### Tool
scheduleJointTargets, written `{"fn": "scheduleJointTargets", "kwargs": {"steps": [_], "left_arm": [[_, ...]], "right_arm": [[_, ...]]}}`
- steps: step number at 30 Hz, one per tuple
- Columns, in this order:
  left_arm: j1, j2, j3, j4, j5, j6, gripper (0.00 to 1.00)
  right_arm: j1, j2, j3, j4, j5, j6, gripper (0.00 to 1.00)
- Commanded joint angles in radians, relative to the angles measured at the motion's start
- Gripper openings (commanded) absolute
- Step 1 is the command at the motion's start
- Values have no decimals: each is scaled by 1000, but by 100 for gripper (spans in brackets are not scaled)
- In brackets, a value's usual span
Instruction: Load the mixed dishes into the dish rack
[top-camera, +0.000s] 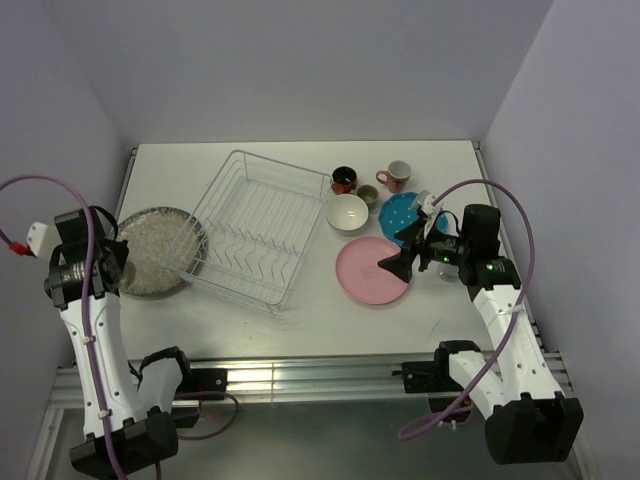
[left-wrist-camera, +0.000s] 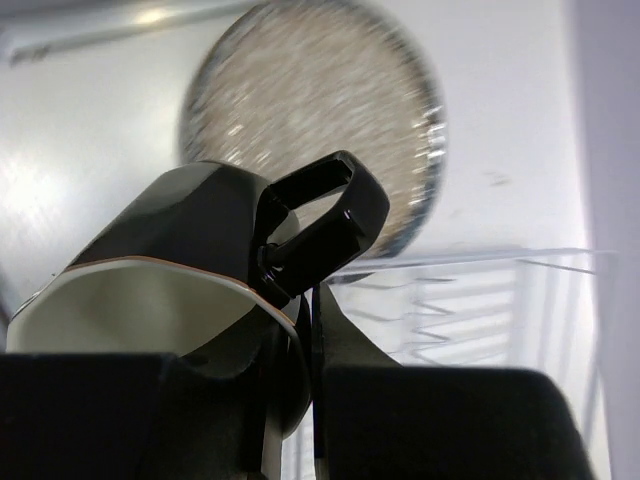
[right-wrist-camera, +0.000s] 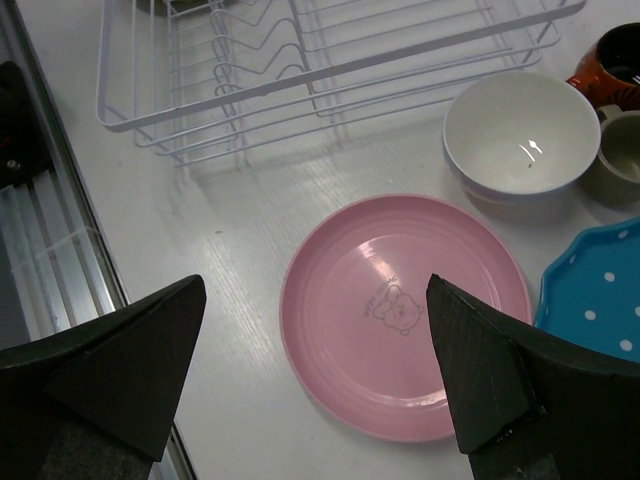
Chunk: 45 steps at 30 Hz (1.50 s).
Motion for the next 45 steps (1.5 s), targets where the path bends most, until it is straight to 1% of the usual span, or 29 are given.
{"fn": "scheduleJointTargets", "kwargs": {"steps": [1, 2, 4, 5, 6, 7, 8, 9, 10, 11, 12, 14, 15, 17, 18, 20, 21, 22, 23, 24, 25, 27, 28, 30, 32, 34, 36, 40, 45], "left_arm": [[2, 9, 129, 250, 30, 178, 0], [2, 17, 152, 293, 156, 210, 0], [-9, 48, 167, 427, 310, 286, 0], [-17, 60, 190, 466, 447, 298, 0], [-43, 87, 201, 509, 520, 327, 0], [-64, 100, 209, 607, 591, 333, 0], [-121, 112, 204, 676, 664, 337, 0], [-156, 141, 195, 750, 815, 335, 0], [-200, 158, 184, 823, 882, 306, 0], [-245, 179, 160, 985, 953, 285, 0], [-347, 233, 154, 1049, 1040, 260, 0], [-467, 294, 164, 1160, 1093, 211, 0], [-568, 354, 169, 1233, 1104, 200, 0], [-653, 402, 180, 1305, 1108, 168, 0], [-716, 437, 177, 1398, 1098, 127, 0], [-785, 469, 149, 1529, 1092, 59, 0], [-799, 497, 138, 1590, 1088, 27, 0], [-814, 509, 126, 1708, 1075, -40, 0], [-837, 522, 102, 1764, 1067, -70, 0], [-847, 541, 89, 1807, 1056, -93, 0], [-854, 548, 79, 1883, 1047, -140, 0], [-870, 571, 37, 1956, 1024, -212, 0], [-873, 575, 23, 1996, 1019, -235, 0], [-876, 589, -15, 2088, 1009, -278, 0], [-877, 594, -49, 2154, 998, -329, 0], [-880, 598, -67, 2185, 992, -360, 0], [-887, 601, -90, 2218, 990, -381, 0], [-897, 589, -122, 2235, 987, -378, 0], [-917, 563, -162, 2235, 981, -366, 0]], "right_arm": [[33, -3, 0, 34, -11, 3, 99], [34, -3, -1, 34, -11, 2, 99], [34, -1, -1, 33, -13, -1, 99], [34, 0, -1, 30, -11, -3, 99], [34, 3, 0, 30, -8, -6, 99], [34, 6, 3, 28, -7, -8, 99], [34, 9, 3, 30, -8, -8, 99], [34, 12, 5, 31, -11, -1, 99], [34, 12, 2, 48, -23, 8, 99], [34, 11, -1, 63, -31, 18, 99], [34, 9, -4, 80, -42, 52, 99], [34, 9, -13, 149, -76, 100, 98], [34, 11, -14, 175, -86, 167, 98], [33, 14, -14, 288, -114, 260, 98], [33, 17, -14, 394, -116, 385, 97], [34, 25, -15, 530, -94, 556, 97], [33, 29, -17, 597, -82, 721, 97], [34, 34, -23, 728, -68, 808, 97], [34, 51, -26, 802, -56, 891, 97], [33, 61, -32, 871, -51, 1058, 97], [33, 68, -53, 1016, -45, 1136, 97], [34, 88, -79, 1123, -28, 1269, 97], [34, 94, -83, 1167, -27, 1282, 97], [36, 101, -75, 1163, -28, 1258, 98], [36, 109, -81, 1215, -43, 1278, 100], [43, 118, -99, 1330, -71, 1318, 100], [65, 137, -93, 1352, -70, 1327, 100], [117, 166, -47, 1202, -21, 1217, 100], [184, 213, 8, 1146, 24, 1158, 99]]}}
